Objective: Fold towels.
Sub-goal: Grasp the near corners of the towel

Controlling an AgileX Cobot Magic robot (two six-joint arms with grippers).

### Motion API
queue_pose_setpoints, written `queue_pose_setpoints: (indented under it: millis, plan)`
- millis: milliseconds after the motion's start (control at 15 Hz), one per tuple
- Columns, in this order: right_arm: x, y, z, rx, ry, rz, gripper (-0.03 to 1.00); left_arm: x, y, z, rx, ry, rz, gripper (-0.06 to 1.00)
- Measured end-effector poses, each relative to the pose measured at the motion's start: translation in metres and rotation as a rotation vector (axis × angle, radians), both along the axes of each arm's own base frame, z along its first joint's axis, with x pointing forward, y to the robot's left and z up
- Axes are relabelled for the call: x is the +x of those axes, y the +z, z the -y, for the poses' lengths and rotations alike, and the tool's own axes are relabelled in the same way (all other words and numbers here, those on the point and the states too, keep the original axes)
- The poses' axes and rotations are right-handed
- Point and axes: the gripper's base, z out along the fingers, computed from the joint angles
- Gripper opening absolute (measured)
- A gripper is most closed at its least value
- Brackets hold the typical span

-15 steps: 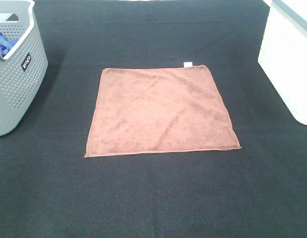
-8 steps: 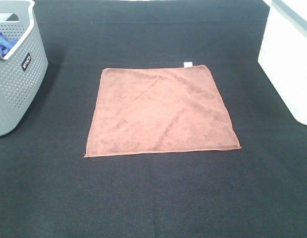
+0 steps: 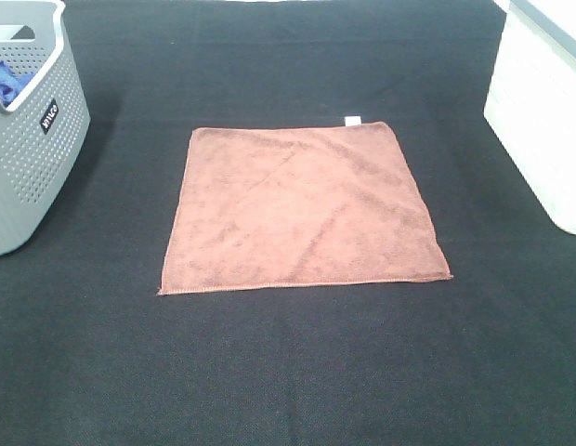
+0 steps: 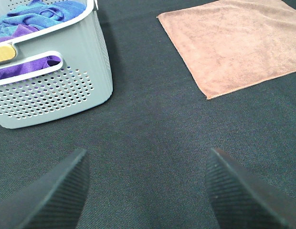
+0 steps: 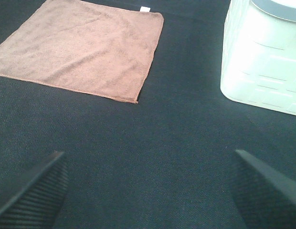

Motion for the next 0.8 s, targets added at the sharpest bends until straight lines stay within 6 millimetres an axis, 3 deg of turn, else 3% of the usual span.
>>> queue_pose_setpoints:
  millis: [800]
  plan:
    - [0.0000,0.0000,0.0000,0.000,0.000,0.000,0.86,0.0000,0.0000,0.0000,0.000,0.000,0.000,0.66]
